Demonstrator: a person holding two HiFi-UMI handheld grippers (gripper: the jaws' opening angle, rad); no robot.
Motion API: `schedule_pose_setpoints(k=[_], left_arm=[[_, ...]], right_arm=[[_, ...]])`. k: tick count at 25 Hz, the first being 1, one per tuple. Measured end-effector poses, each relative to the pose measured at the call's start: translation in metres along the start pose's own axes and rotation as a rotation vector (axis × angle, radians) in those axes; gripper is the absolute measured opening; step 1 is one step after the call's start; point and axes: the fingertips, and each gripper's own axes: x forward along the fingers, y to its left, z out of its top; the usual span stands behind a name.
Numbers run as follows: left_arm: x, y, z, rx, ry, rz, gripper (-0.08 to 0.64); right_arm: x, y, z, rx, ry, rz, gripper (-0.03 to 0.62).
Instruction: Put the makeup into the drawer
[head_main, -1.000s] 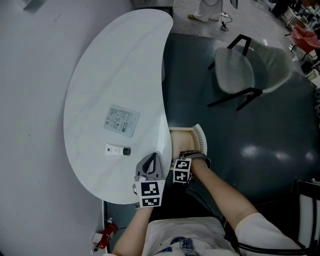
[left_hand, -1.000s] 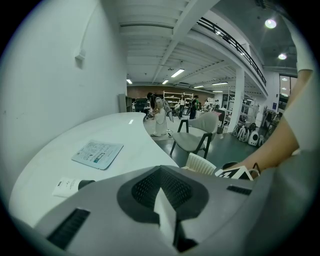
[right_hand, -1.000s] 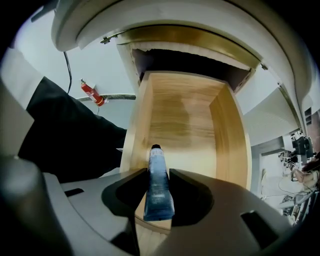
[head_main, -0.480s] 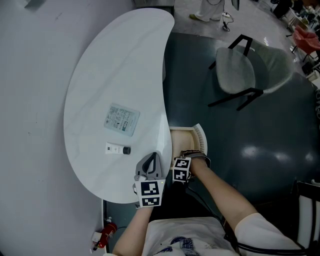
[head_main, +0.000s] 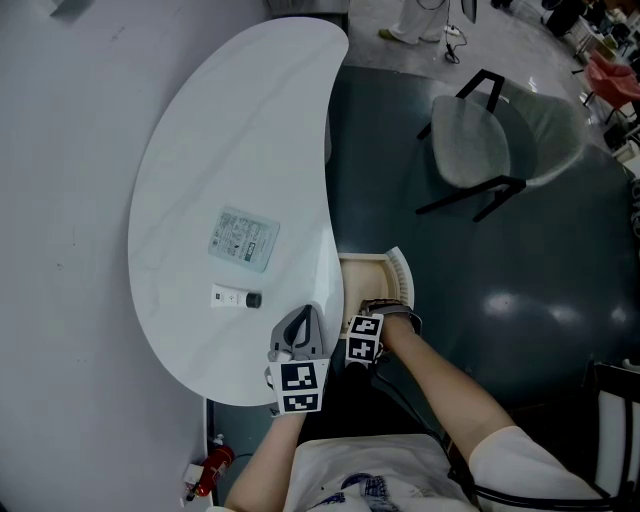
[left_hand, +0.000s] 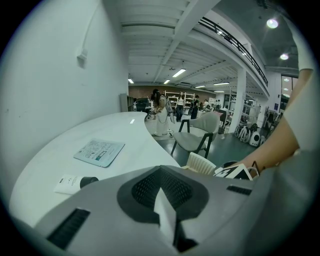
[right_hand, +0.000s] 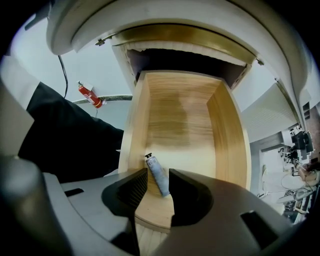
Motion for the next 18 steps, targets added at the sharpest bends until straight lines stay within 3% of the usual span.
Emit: schedule_pose_setpoints(k=[4,10,18], left_arm=[[-0.004,0.003,0.003,0.001,-0.009,0.008,0.041],[-0.013,0.002,0.003,0.008,-0.021,0.014,0.041],[-0.038,0.003,0.015,0.026,-0.057,0.027,0.041]], right_arm=[[-0.004,0.003,-0.003,0.011,-0.009,0.003,0.144],[-0.023,-0.006,-0.006,0.05,-0.065,-0.074,0.144],[-0.07,-0.015,-0.004,0.196,-0.173,-0.129,0.144]])
